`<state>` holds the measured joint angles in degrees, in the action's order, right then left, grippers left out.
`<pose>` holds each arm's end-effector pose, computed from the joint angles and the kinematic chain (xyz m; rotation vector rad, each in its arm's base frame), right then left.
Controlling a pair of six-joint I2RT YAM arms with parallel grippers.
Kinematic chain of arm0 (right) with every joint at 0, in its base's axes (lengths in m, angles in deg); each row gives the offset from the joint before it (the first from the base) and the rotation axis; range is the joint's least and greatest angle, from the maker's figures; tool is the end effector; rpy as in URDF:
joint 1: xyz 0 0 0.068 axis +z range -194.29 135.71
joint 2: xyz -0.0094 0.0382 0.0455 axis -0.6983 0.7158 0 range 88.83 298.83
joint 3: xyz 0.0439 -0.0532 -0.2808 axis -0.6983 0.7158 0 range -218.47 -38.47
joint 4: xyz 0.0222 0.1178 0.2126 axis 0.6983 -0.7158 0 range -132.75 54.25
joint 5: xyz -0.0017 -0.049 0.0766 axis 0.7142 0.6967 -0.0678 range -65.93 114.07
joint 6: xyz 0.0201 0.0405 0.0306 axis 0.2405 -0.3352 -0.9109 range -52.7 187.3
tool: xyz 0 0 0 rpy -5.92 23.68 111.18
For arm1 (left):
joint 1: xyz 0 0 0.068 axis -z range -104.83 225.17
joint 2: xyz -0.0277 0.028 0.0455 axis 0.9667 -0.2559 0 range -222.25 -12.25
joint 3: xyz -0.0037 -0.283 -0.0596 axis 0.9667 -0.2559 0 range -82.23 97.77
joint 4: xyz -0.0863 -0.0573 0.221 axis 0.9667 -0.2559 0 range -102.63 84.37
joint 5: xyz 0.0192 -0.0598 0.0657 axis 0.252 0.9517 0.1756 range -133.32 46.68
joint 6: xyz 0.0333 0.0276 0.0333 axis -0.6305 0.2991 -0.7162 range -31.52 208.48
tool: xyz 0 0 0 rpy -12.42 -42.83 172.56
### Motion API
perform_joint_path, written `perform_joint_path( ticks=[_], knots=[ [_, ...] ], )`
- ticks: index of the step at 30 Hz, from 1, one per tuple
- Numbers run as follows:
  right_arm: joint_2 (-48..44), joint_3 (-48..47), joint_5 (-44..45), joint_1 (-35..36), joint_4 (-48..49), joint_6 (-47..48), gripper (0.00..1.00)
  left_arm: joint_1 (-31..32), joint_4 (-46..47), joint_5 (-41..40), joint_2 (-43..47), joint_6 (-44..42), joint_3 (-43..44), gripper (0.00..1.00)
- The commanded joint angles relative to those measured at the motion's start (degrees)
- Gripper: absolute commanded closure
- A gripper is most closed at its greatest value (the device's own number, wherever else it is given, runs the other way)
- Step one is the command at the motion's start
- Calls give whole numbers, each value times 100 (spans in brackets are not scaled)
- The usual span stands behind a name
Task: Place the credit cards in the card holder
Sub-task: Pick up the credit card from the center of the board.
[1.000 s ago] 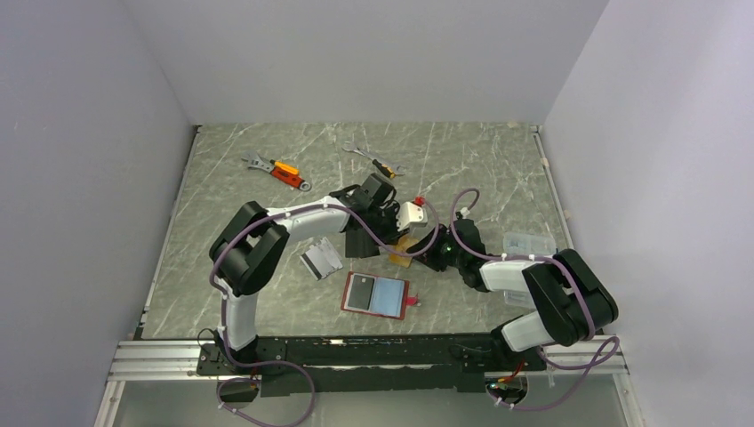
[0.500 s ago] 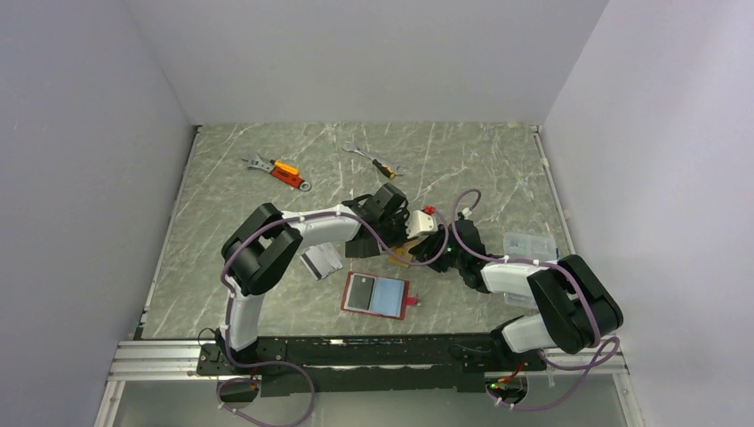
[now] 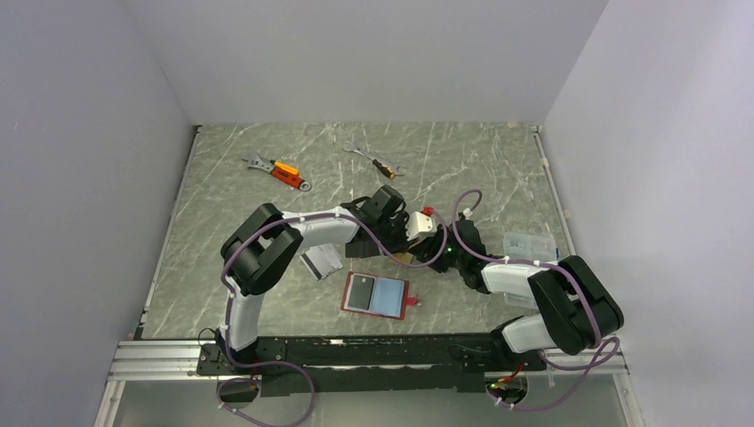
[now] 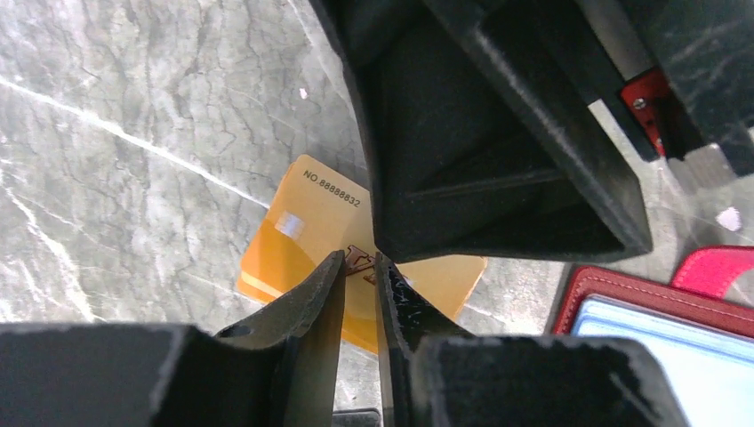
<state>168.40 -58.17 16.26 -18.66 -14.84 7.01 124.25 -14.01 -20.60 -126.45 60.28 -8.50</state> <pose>0.1965 0.1000 0.1548 0.6464 2.3366 0.9094 0.2626 -0.3245 0.1874 1.6602 1.7835 -0.6452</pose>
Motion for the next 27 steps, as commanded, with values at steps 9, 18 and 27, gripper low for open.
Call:
perform_joint_path(
  ticks=[9, 18, 27],
  knots=[
    [434, -120, 764, 205, -984, 189, 57, -994, -674, 1188, 763, 568, 118, 71],
    [691, -600, 1206, 536, -1706, 243, 56, -847, -250, 648, 345, 557, -182, 69],
    [280, -449, 1602, 592, -2464, 227, 55, -421, 8, 329, 296, 341, -537, 70]
  ],
)
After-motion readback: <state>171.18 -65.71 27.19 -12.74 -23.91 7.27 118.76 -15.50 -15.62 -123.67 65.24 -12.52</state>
